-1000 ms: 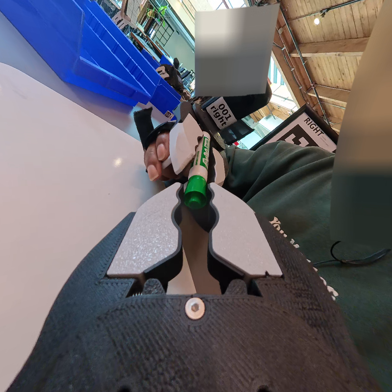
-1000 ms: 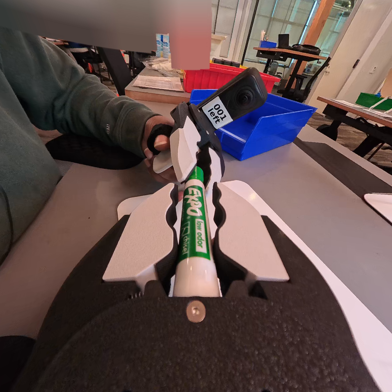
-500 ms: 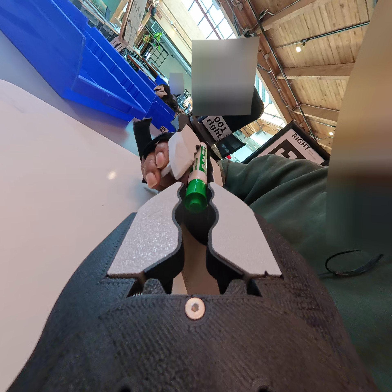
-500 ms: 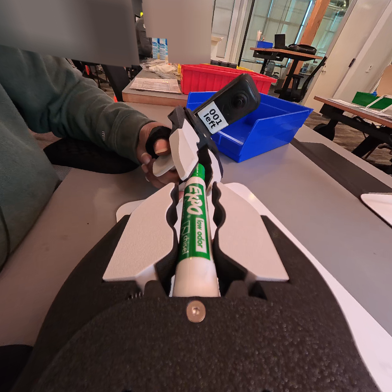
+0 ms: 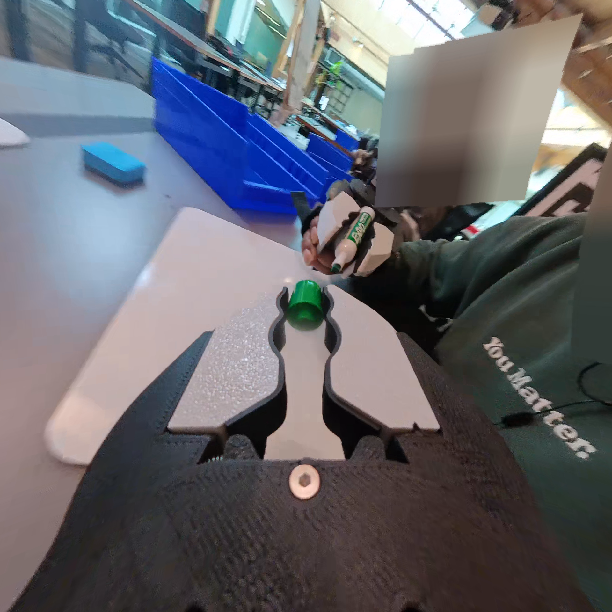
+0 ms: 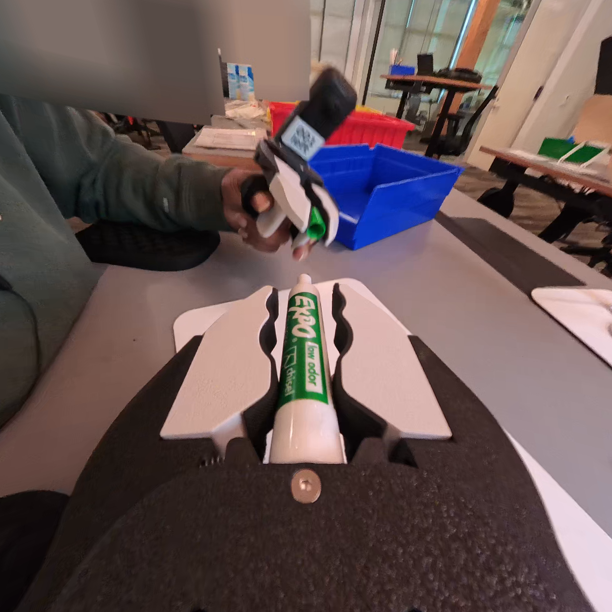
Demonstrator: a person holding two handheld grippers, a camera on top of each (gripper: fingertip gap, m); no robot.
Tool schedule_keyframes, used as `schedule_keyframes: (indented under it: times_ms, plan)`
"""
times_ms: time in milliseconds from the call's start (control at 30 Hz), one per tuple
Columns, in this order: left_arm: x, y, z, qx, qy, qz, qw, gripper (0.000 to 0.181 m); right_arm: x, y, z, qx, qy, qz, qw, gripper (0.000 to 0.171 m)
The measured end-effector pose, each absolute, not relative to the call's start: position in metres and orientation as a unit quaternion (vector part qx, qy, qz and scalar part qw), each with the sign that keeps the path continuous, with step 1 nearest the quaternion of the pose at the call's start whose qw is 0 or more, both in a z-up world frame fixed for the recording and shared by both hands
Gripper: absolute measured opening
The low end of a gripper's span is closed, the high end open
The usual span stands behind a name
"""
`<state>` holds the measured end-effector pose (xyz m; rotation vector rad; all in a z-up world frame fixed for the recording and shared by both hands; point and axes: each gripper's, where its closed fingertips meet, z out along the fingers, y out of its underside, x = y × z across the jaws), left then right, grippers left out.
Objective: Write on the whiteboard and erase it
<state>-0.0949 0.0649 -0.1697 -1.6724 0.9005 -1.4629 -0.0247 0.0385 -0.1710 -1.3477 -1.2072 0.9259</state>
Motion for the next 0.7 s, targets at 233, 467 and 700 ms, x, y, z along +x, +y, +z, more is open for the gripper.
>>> schedule_keyframes:
  times_ms: [233,467,700]
  plan:
    - [-0.133,0.089,-0.189,-0.688,0.371,-0.452,0.430,0.019,-0.033,0.043,-0.197,-0.606,-0.537,0.350,0.471,0.033]
    - [-0.142,0.090,-0.205,-0.677,0.417,-0.405,0.451,0.019,-0.053,0.044,-0.208,-0.614,-0.587,0.295,0.437,0.033]
    - [-0.143,0.085,-0.215,-0.655,0.442,-0.385,0.477,0.019,-0.064,0.064,-0.212,-0.642,-0.597,0.243,0.415,0.033]
